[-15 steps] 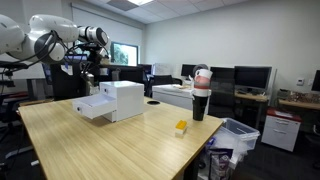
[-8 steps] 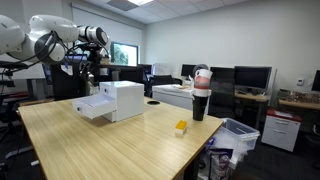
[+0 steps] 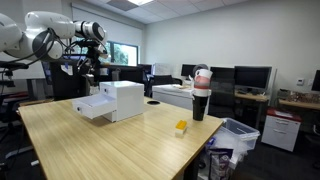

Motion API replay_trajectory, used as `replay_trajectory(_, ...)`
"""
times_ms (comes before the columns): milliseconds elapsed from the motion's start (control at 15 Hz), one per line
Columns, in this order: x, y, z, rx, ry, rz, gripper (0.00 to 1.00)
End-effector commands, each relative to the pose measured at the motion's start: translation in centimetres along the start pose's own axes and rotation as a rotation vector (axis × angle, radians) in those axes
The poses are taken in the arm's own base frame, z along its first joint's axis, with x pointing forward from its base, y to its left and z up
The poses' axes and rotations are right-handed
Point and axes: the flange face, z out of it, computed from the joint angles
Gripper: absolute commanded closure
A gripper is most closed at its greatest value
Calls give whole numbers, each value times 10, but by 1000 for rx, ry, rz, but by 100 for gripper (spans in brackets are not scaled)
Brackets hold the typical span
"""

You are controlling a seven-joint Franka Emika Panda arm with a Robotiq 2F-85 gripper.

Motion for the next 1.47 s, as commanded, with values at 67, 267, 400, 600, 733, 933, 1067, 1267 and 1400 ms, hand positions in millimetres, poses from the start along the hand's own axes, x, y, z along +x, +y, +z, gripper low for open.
replay_trajectory(67,-21,-5,-32,-34,123,-8,0)
replay_trajectory(267,-24,-4,-48,-46,219,12,0)
replay_trajectory(400,-18,1,-59,-49,310,38,0)
replay_trajectory(600,-6,4,-73,-51,438,69,0)
replay_trajectory(733,0,3,-81,-83,510,76,0)
replay_trajectory(933,3,1,-90,-101,581,94,0)
replay_trajectory(1067,1,1,-94,-102,601,91,0)
replay_trajectory(1267,-5,1,-91,-63,555,64,0)
replay_trajectory(1400,-10,0,-86,-30,501,33,0)
